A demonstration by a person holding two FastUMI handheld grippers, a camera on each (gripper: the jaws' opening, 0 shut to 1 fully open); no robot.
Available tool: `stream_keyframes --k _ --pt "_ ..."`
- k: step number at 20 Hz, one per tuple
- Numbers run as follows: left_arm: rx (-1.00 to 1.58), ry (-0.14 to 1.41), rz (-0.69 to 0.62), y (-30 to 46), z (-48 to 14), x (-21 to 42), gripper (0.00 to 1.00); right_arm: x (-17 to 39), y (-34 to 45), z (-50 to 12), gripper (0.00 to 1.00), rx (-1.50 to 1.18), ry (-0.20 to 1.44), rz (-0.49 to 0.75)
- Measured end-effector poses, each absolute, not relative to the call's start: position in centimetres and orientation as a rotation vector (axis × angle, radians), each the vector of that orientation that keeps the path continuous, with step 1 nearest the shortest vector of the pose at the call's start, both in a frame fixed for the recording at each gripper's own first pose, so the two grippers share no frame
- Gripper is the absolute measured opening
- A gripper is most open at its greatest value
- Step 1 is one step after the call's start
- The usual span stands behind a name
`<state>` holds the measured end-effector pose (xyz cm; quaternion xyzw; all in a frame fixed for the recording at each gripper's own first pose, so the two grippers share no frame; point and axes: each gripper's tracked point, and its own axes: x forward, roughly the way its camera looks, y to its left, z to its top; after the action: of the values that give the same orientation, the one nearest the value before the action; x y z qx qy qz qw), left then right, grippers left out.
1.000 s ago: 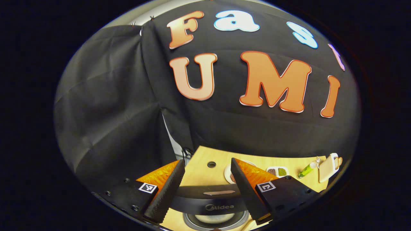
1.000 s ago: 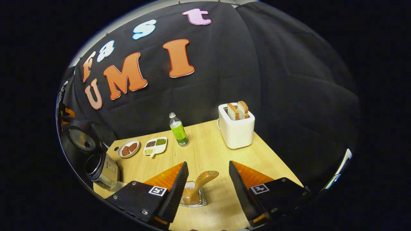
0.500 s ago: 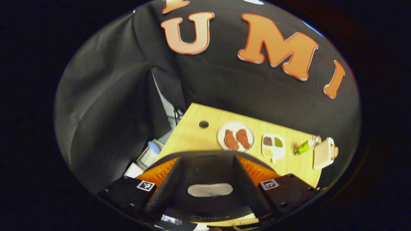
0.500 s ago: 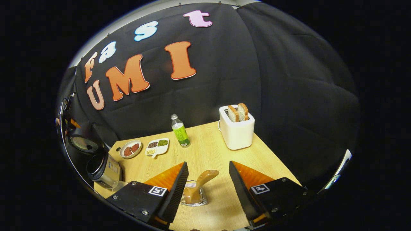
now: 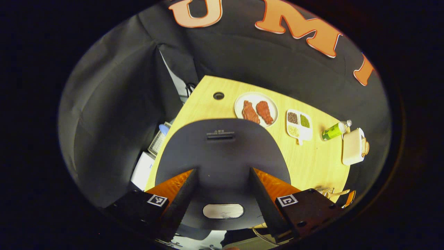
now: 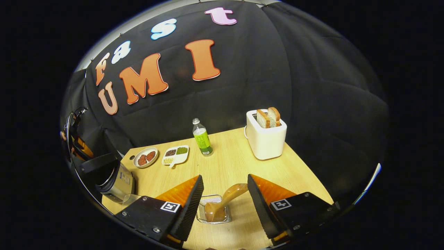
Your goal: Close the left gripper, press the button to open the rice cooker; take a wooden spoon from the chopstick holder with the right hand, scoop a spoonful of rice and pour it into the rice cooker, then put the wooden spoon back into the chopstick holder.
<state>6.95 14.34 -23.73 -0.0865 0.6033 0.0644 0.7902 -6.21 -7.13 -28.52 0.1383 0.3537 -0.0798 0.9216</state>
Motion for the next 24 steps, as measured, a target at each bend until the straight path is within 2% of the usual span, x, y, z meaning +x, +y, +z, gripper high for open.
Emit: stream_keyframes --k 8,24 --pt "-0.242 1.457 0.192 13.4 -28.4 4.5 0.99 -6.2 -6.7 -28.7 0.8 0.262 0.739 -0.149" --pt "-0.179 1.383 0.149 12.9 -29.0 4.7 0.99 -5.0 -2.4 -28.2 0.8 0.221 0.739 -0.058"
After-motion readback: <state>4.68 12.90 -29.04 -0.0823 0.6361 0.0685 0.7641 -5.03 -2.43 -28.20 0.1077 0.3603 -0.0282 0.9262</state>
